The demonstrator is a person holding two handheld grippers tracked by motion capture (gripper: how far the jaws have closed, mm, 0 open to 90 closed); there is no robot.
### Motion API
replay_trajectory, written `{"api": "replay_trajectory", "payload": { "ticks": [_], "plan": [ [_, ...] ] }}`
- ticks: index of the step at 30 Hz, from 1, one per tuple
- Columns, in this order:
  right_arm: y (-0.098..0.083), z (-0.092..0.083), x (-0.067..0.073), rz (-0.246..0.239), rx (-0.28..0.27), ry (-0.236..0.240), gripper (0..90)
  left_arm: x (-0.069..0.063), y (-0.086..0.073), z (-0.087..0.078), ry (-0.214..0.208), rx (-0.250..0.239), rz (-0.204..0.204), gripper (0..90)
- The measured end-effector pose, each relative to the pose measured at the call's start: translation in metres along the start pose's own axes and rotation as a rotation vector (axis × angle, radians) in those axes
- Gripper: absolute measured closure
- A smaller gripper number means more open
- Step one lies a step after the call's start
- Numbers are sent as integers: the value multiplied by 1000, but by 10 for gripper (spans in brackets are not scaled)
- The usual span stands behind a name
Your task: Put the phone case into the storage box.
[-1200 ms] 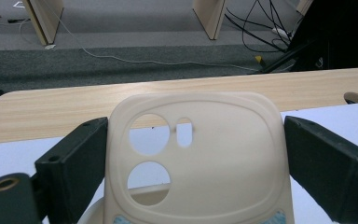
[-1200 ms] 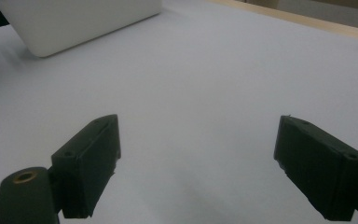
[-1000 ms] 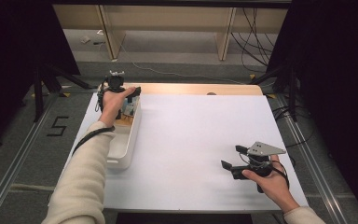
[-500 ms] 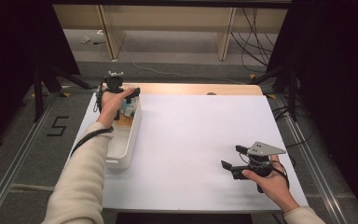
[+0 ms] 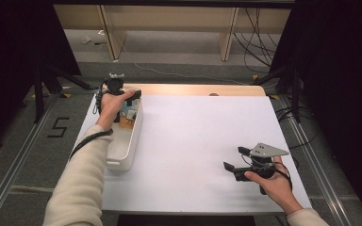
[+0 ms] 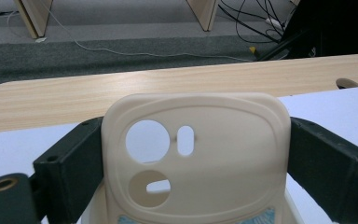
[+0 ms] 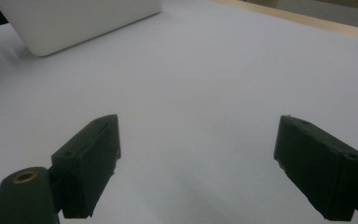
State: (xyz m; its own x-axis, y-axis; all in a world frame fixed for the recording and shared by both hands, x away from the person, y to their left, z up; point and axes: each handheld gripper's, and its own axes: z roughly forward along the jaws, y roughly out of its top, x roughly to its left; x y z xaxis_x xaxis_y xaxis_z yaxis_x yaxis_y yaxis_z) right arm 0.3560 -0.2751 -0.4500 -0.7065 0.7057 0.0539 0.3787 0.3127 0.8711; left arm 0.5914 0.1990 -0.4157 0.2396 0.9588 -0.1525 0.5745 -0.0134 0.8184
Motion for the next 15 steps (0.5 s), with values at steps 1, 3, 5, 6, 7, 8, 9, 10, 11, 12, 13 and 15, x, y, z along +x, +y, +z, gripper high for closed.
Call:
{"api": "replay_trajectory", "payload": {
  "ticks": [1, 3, 5, 6, 7, 8, 9, 10, 11, 12, 13, 15],
  "plan": [
    [0, 0, 0, 0, 0, 0, 153, 0, 0, 0, -2, 1, 0, 90],
    [0, 0, 0, 0, 0, -1, 153, -1, -1, 0, -8, 10, 1, 89],
    [0, 0, 0, -1, 0, -1, 153, -1, -1, 0, -9, 9, -1, 89],
    [0, 0, 0, 0, 0, -1, 153, -1, -1, 0, -8, 9, -2, 89],
    [0, 0, 0, -1, 0, -1, 153, -1, -1, 0, -7, 10, -2, 89],
    [0, 0, 0, -1, 0, -2, 153, -1, -1, -1, -7, 11, -2, 89],
    [0, 0, 0, -1, 0, -1, 153, -1, -1, -1, -6, 12, 0, 89],
    [0, 0, 0, -1, 0, -1, 153, -1, 0, -1, -7, 13, 1, 88],
    [0, 0, 0, 0, 0, -1, 153, -1, 0, -2, -8, 14, 1, 88],
    [0, 0, 0, -1, 0, -2, 153, -1, 0, -2, -8, 14, 0, 88],
    [0, 0, 0, 0, 0, -1, 153, -2, 0, -2, -6, 14, 0, 87],
    [0, 0, 0, 0, 0, -1, 153, -2, 0, -3, -5, 16, 0, 86]
  ]
}}
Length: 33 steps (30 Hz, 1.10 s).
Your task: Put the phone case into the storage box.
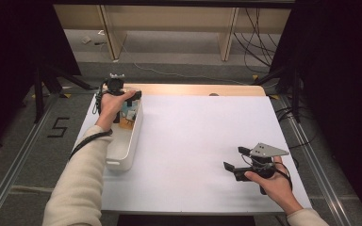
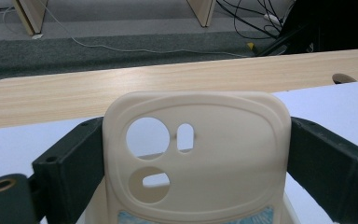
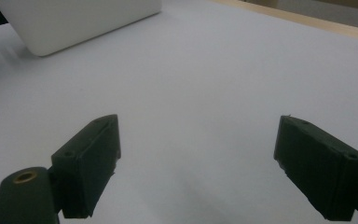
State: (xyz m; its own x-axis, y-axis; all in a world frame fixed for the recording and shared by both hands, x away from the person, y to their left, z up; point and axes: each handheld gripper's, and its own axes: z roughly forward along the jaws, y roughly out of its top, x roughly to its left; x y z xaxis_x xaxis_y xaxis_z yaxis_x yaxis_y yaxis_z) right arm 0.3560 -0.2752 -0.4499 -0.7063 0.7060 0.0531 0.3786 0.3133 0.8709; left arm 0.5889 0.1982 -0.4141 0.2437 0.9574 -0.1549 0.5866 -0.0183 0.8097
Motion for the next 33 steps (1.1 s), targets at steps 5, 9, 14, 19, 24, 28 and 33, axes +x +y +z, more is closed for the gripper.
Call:
{"api": "replay_trajectory", "payload": {
  "ticks": [5, 9, 14, 19, 24, 28, 33],
  "plan": [
    [0, 0, 0, 0, 1, 0, 153, 1, 0, 0, 14, 2, 3, 54],
    [0, 0, 0, 0, 1, 0, 153, 1, 0, 0, 18, -2, 1, 29],
    [0, 0, 0, 0, 1, 0, 153, 1, 0, -3, 20, -7, 4, 10],
    [0, 0, 0, 0, 1, -1, 153, 0, 0, -7, 16, -3, 12, 3],
    [0, 0, 0, 0, 1, -2, 153, -1, 0, -12, 13, 9, 24, 0],
    [0, 0, 0, 0, 1, -3, 153, -2, 0, -17, 1, 5, 34, 0],
    [0, 0, 0, 1, 1, -3, 153, -4, -1, -24, -16, 0, 41, 0]
  ]
}}
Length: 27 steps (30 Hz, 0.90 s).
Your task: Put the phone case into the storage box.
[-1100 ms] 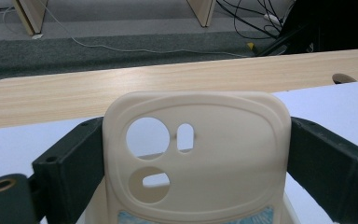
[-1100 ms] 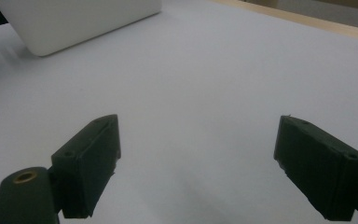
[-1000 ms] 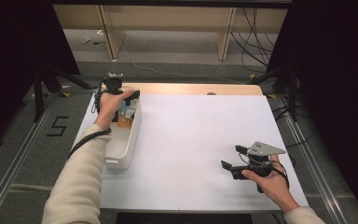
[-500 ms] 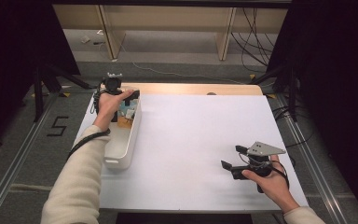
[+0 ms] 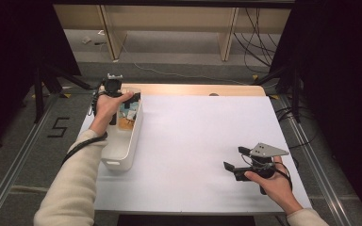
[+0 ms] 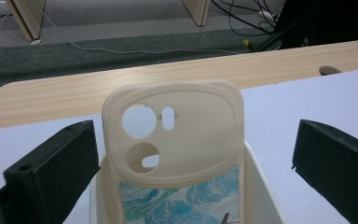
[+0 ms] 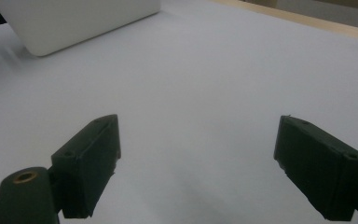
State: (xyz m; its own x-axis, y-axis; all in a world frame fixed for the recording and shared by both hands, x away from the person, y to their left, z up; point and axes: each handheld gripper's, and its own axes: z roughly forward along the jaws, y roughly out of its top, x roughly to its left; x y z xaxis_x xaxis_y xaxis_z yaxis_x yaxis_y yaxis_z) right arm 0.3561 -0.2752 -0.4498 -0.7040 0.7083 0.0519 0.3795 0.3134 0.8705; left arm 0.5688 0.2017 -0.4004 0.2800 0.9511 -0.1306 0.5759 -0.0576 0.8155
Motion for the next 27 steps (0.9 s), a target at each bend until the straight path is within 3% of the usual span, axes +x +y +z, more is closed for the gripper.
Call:
{"api": "replay_trajectory", "payload": {
  "ticks": [27],
  "plan": [
    [0, 0, 0, 3, -3, -1, 153, -7, -14, -42, -68, -21, 52, 9]
  ]
}}
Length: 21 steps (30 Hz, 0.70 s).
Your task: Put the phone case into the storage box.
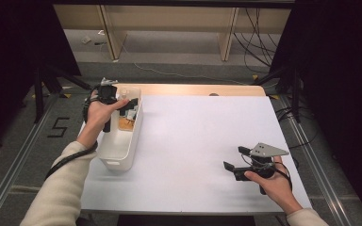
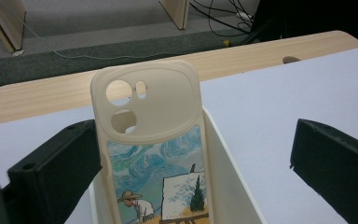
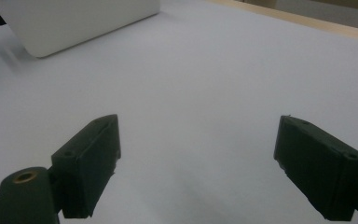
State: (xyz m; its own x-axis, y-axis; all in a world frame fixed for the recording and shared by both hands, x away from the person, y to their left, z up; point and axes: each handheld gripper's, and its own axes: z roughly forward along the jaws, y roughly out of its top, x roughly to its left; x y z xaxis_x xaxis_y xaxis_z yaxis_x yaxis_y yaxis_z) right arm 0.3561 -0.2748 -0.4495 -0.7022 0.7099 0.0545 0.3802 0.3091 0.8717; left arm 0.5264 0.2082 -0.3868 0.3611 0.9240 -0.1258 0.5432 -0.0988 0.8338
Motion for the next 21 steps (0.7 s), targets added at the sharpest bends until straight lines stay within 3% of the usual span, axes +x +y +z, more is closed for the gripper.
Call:
{"api": "replay_trajectory", "payload": {
  "ticks": [21],
  "plan": [
    [0, -2, -1, -2, -4, -8, 153, -18, -19, -29, -78, -11, 43, 24]
  ]
}}
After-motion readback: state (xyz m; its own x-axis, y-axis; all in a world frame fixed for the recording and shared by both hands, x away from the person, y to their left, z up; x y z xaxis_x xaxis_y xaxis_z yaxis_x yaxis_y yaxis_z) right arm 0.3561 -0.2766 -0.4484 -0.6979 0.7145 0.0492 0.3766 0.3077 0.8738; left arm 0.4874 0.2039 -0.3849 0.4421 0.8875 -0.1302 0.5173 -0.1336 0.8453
